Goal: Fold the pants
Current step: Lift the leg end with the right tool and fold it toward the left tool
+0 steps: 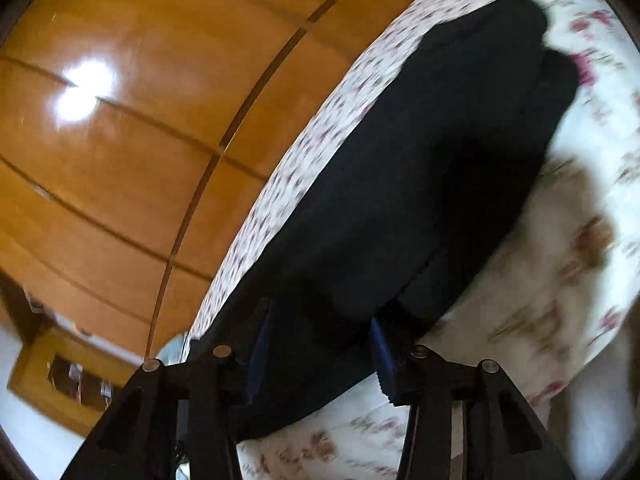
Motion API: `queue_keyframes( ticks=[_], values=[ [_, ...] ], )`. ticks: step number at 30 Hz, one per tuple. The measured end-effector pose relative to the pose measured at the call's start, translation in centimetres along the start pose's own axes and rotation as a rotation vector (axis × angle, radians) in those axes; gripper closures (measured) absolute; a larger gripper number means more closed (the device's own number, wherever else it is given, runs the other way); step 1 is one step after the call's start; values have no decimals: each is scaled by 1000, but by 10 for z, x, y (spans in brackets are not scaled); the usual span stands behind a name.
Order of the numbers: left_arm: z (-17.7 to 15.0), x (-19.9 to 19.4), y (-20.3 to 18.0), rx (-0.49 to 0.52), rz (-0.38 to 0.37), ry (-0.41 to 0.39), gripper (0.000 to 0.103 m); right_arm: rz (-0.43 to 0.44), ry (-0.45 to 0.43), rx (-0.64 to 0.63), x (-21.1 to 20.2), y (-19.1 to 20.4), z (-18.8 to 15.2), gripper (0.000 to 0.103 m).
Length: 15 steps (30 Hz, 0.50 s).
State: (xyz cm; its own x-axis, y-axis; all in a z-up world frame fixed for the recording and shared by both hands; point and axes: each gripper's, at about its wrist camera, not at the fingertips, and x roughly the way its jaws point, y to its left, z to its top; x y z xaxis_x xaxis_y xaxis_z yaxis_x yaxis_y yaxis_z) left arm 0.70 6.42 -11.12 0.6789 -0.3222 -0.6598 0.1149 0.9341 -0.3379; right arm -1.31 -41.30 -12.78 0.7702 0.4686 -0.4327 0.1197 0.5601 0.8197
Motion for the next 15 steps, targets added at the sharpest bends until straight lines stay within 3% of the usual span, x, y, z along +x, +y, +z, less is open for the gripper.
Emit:
queue_keyframes(
  ticks=[5, 7, 10, 15],
  values=[
    [-9, 3, -28, 112, -50, 22, 56, 45, 68, -1, 16, 13, -15, 59],
    [-11, 5, -40, 165, -46, 19, 45, 40, 108, -13, 25, 16, -25, 68],
    [-15, 5, -56, 241, -78, 22, 45, 25, 148, -30, 34, 19, -34, 89],
    [-24, 12, -80, 381, -54, 25, 45, -13, 140, -29, 33, 19, -35, 95]
  ],
)
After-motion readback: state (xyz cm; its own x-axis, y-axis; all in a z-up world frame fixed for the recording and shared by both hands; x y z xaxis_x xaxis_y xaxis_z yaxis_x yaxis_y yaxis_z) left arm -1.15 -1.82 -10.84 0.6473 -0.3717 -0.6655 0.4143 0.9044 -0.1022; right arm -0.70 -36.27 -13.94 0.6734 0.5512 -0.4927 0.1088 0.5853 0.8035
